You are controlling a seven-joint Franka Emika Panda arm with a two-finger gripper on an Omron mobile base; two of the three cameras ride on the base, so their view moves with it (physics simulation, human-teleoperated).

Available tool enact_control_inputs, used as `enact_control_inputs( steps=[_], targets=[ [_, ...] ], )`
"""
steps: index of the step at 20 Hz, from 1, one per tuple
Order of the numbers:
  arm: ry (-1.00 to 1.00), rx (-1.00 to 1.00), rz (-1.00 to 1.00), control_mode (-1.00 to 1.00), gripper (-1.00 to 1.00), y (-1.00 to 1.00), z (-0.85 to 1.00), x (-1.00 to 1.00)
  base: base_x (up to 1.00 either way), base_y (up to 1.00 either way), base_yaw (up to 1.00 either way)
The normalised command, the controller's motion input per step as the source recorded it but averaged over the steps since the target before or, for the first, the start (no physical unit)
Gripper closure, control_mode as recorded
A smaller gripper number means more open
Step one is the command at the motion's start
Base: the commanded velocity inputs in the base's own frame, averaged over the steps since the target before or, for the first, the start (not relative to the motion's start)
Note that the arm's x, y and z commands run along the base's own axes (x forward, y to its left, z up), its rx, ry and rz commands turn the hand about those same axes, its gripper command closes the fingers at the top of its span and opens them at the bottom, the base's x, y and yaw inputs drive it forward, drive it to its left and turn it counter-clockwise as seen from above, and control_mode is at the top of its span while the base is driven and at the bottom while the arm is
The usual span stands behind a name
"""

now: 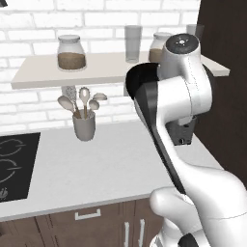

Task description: Pick up the bowls on the counter and stack them on top of one another in the open cabinet. Place the smaller bowl on top of the larger bowl.

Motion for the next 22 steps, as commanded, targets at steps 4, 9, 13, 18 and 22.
enact_control_inputs(
  steps=[4,9,13,18,22],
  targets=[
    [-0.05,0.02,0.00,-1.00,1.00,-0.08,0.73,0.10,0.00,0.00,0.00],
    [0.01,0.00,0.00,-1.00,1.00,-0.01,0.66,0.39,0.00,0.00,0.00],
    [-0.12,0.00,0.02,-1.00,1.00,0.02,0.18,0.81,0.00,0.00,0.00],
    [-0.12,0.00,0.06,-1.00,1.00,0.08,0.00,0.92,0.00,0.00,0.00],
    [0.00,0.00,0.09,-1.00,1.00,0.05,0.00,0.90,0.00,0.00,0.00]
  ],
)
